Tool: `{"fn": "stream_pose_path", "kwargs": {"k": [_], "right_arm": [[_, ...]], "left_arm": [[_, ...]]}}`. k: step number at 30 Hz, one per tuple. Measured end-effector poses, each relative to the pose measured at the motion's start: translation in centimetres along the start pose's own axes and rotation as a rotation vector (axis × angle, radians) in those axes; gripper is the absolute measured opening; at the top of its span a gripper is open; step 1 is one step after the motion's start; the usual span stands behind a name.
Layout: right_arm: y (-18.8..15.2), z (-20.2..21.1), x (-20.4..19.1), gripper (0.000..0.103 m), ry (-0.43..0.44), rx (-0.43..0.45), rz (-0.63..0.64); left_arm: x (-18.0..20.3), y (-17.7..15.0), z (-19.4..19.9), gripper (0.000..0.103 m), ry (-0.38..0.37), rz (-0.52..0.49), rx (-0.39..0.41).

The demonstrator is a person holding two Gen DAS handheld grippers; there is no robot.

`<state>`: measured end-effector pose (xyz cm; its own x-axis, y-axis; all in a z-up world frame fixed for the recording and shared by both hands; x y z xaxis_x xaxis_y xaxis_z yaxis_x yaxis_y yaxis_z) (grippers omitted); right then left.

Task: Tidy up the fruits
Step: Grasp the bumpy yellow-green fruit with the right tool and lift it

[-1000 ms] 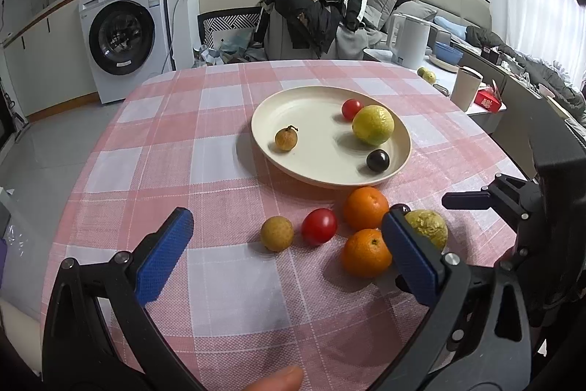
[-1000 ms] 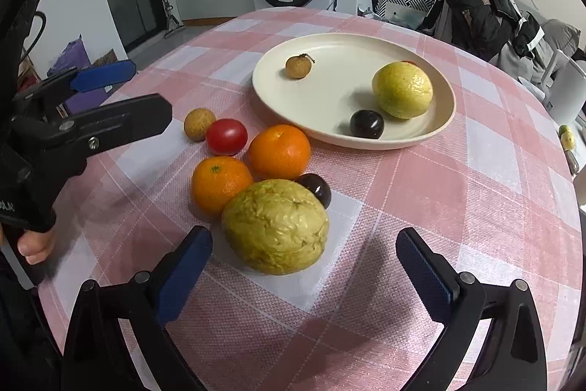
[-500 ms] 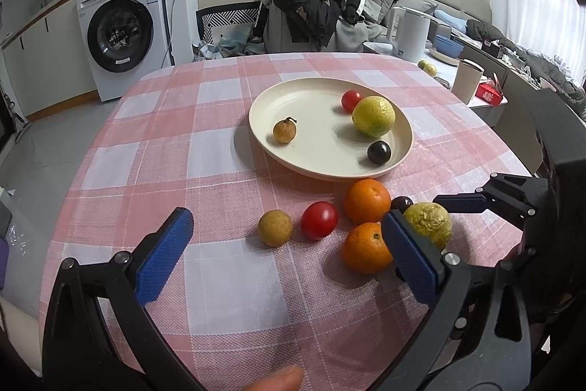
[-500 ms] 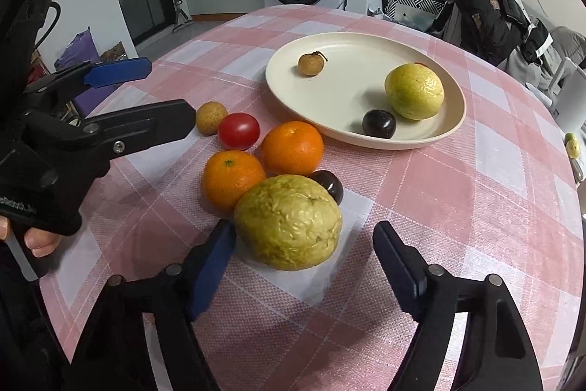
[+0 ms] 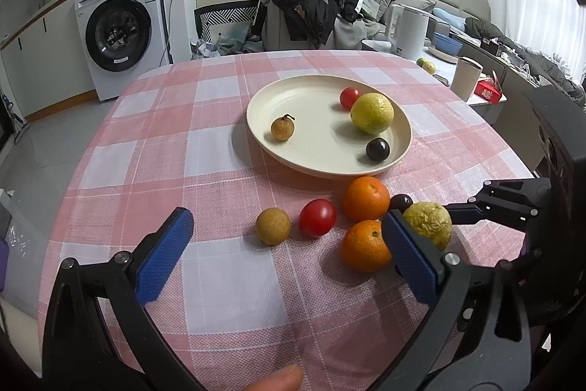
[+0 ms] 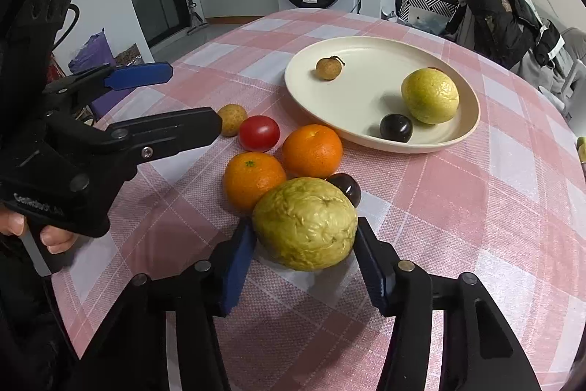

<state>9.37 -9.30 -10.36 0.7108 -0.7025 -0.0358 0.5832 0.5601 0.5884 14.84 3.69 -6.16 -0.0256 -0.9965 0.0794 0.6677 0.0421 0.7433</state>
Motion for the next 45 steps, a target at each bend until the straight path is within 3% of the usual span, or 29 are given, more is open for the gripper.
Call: {"fn": "stream_pose_path", "kwargs": {"k": [8, 14, 22, 28, 30, 33, 45], "right_arm": [[0.1, 0.8, 0.4, 0.055, -0.012, 0.027, 0.006], [0.9, 2.7, 3.5, 0.055, -0.056, 0.089, -0.088], [1.5, 3.2, 4.8, 0.055, -0.062, 0.111, -0.130], [1.3, 3.3, 4.7, 0.055, -0.060, 0.112, -0.135], [1.3, 3.4, 4.8, 0.055, -0.059, 0.113, -0.138], [1.3, 3.4, 4.6, 0.055, -0.059, 0.114, -0.138], [1.2, 3.1, 4.4, 0.055, -0.056, 0.109, -0.131]], "left_arm": [[0.3, -0.3, -0.4, 0.102, -0.003, -0.008, -0.017], [1.0, -0.6, -0.6, 0.102, -0.036, -0.019, -0.029], [2.9, -2.0, -2.1, 0.101, -0.091, -0.070, -0.112], [4.4, -2.6, -2.6, 0.075, -0.154, -0.105, -0.140], [4.9, -3.0, -2.9, 0.059, -0.176, -0.120, -0.155], [5.5, -3.5, -3.4, 0.049, -0.180, -0.131, -0.177], [5.1, -3.3, -3.9, 0.045, -0.173, -0.087, -0.167]]}}
Point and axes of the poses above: each gripper's, at about its wrist camera, not at the fingertips, and z roughly against the way its jaws point, x to its right, y to its top, the point moved 6 cm from there along -z, roughly the way its jaws point, and after that the axes turned 3 degrees about -y, right-handed, at the moved point
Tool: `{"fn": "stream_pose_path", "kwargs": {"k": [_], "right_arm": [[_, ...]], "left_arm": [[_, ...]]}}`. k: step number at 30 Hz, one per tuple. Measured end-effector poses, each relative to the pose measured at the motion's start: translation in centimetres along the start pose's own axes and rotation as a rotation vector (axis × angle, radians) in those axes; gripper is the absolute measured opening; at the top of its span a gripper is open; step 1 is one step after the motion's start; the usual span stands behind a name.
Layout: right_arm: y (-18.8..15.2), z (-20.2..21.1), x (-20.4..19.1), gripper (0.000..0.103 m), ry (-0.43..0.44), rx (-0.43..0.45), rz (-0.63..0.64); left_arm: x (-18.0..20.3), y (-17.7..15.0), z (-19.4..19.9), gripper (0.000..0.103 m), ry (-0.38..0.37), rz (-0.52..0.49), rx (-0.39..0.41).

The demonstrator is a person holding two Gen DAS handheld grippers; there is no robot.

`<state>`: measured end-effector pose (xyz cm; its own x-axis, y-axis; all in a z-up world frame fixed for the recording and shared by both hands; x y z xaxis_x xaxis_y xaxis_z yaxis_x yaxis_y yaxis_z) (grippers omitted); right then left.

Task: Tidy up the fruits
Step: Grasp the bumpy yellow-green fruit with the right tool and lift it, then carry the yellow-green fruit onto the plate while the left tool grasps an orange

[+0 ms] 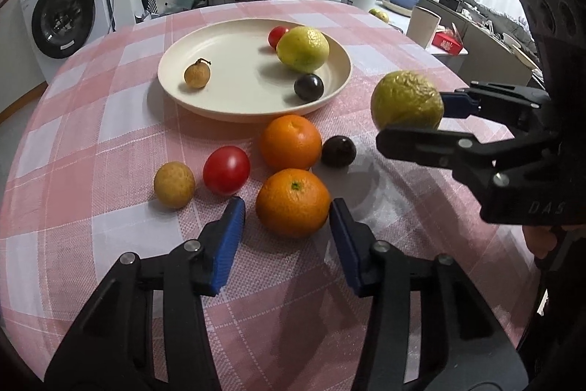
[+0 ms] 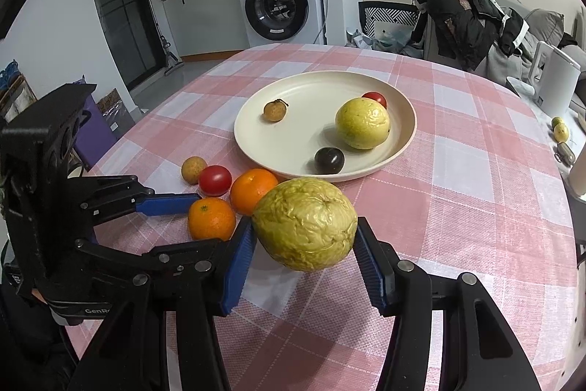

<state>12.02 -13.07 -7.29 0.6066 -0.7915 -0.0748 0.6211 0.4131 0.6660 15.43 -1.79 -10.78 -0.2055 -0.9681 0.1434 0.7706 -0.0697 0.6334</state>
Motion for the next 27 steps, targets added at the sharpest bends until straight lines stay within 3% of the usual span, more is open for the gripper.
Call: {"fn": "stream_pose_path", "kwargs": {"k": [3, 11, 18, 22, 27], "right_arm": [[0.0, 0.0, -0.1, 0.055, 0.001, -0.001, 0.002], [0.0, -0.1, 0.0, 0.055, 0.001, 0.004, 0.002], [0.4, 0.4, 0.3, 0.055, 0.002, 0.030, -0.015], [0.8, 1.0, 0.2, 0.055, 0.065, 0.053, -0.053], [1.0, 0.9, 0.7, 0.055, 0.050, 0.055, -0.068]], "left_arm": [[0.2, 0.0, 0.0, 0.037, -0.019, 0.004, 0.004], [0.9, 0.3, 0.8, 0.036, -0.017, -0.029, 0.034], [-0.1, 1.3, 2.6, 0.036, -0.010, 0.012, 0.102], [-0.5, 1.9, 3.9, 0.036, -0.006, 0.020, 0.147], [-0.9, 2.5, 4.9, 0.036, 0.013, 0.022, 0.180]]}}
Point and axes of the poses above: each gripper's, at about its wrist camera, not at the fingertips, and z roughly against the way its jaws point, x to its right, y to its top, the point moved 6 cm from there along -z, roughly the way its jaws point, and after that the axes turned 3 degrees about -y, right-handed, at the moved point
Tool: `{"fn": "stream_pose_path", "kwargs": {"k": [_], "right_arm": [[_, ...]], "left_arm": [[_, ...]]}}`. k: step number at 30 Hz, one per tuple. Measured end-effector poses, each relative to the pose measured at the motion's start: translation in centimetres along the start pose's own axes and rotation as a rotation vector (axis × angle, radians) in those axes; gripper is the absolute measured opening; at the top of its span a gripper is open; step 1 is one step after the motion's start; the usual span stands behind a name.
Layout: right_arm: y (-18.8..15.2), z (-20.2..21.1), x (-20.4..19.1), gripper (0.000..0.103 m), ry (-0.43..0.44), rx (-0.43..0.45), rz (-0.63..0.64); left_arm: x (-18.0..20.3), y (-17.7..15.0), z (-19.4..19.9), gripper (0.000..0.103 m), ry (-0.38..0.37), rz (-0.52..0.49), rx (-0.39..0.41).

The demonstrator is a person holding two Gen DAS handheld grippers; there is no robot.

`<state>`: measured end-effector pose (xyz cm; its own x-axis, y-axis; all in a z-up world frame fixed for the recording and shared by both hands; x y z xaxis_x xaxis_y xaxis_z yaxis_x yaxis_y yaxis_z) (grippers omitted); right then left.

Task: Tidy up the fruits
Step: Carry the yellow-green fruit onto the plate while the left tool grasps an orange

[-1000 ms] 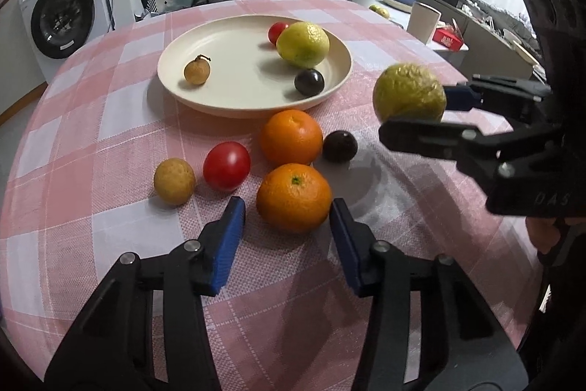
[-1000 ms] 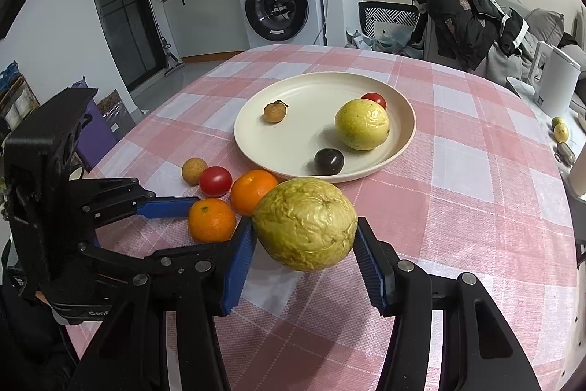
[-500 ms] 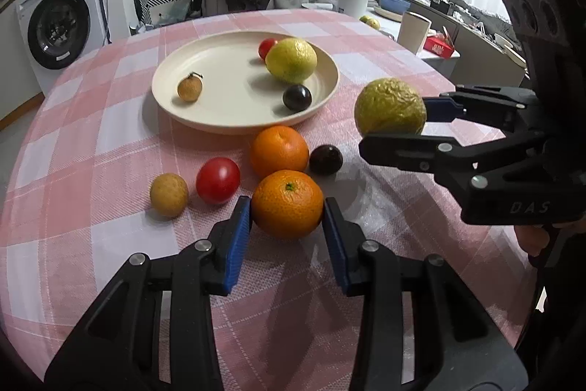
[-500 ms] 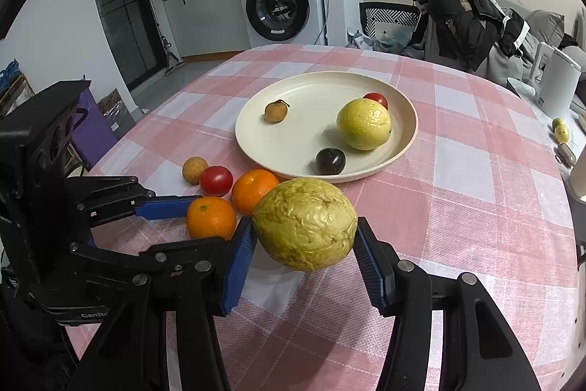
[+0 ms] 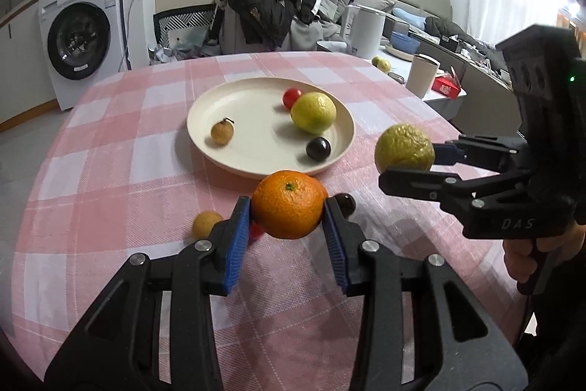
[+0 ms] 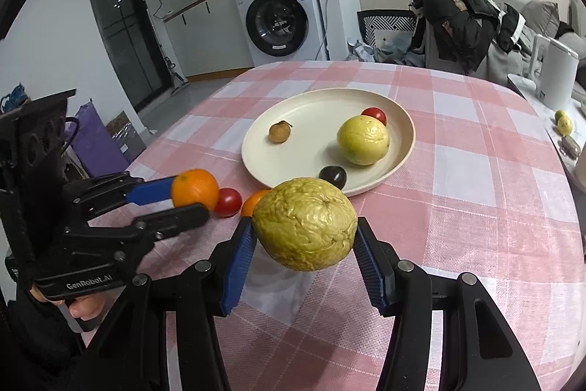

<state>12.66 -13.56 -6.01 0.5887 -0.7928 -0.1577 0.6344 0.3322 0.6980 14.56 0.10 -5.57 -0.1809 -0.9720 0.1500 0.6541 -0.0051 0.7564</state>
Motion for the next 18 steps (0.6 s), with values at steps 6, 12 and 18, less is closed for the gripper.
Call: {"fn": "stream_pose_path", "kwargs": {"k": [6, 12, 18], "right_arm": [[0.3, -0.2, 0.7, 0.055, -0.012, 0.009, -0.044], [0.9, -0.6, 1.1, 0.055, 0.020, 0.023, -0.099], [2.1, -2.2, 1.0, 0.055, 0.020, -0.006, -0.106]], "left_arm": [[-0.8, 0.6, -0.1, 0.036, 0.027, 0.010, 0.012], [-1.7, 1.8, -0.7, 0.036, 0.039, 0.020, 0.028], [-3.2, 3.0, -2.5, 0.036, 0.026, 0.064, 0.017]]}}
Point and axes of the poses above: each gripper's, at about its wrist camera, not at the fingertips, and z roughly against the way its jaws point, x to its right, y to its top, the point moved 6 cm from there along -z, roughly the way its jaws point, and after that the axes turned 3 degrees about -y, right-handed, at the moved point
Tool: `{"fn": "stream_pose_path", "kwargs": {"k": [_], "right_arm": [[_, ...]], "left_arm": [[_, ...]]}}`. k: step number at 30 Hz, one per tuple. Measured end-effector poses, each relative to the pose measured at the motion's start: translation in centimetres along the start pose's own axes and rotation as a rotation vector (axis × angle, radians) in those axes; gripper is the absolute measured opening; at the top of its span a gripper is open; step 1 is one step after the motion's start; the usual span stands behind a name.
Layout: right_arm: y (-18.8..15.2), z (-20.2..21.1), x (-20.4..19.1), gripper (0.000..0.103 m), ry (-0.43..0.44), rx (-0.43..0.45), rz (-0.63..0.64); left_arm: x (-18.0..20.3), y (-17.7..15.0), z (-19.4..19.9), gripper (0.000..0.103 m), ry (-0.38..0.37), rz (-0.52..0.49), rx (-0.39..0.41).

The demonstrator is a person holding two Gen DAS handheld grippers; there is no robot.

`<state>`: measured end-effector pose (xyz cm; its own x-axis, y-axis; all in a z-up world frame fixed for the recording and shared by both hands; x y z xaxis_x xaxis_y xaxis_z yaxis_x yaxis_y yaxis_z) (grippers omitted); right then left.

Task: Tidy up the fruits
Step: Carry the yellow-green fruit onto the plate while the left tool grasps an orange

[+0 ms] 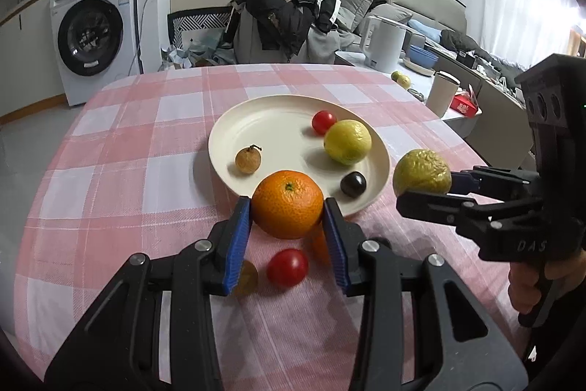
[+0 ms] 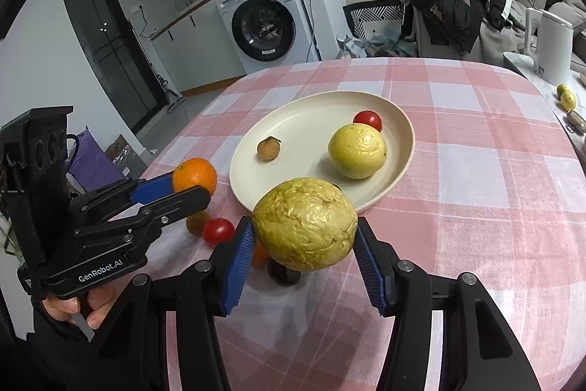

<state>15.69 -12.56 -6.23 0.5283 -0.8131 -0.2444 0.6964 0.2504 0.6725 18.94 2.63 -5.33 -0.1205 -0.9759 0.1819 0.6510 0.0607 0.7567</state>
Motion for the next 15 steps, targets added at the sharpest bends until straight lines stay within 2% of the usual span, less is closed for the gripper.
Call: {"fn": "stream_pose_path", "kwargs": {"k": [7, 10, 15], "right_arm": [[2.2, -1.5, 0.0, 0.055, 0.016, 0.000, -0.053], [3.2, -2.4, 0.0, 0.055, 0.053, -0.005, -0.100], [3.9, -4.0, -0.2, 0.055, 0.052, -0.031, -0.125]], "left_arm": [[-1.1, 0.7, -3.0, 0.036, 0.026, 0.007, -0.035], [-1.5, 0.9, -3.8, 0.036, 0.036, 0.016, -0.042], [-1.4, 1.1, -4.9, 0.036, 0.045, -0.005, -0.048]]}}
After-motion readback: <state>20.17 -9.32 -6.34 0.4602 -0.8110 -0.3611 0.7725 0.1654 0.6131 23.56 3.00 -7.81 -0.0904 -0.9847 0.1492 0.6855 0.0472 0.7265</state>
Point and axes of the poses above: each gripper's, at about its wrist camera, not at the fingertips, and z roughly against the way its jaws point, x to its right, y to its top, the point moved 6 cm from there along -z, roughly the way its jaws point, and after that the axes turned 3 degrees about -y, right-handed, at the moved point
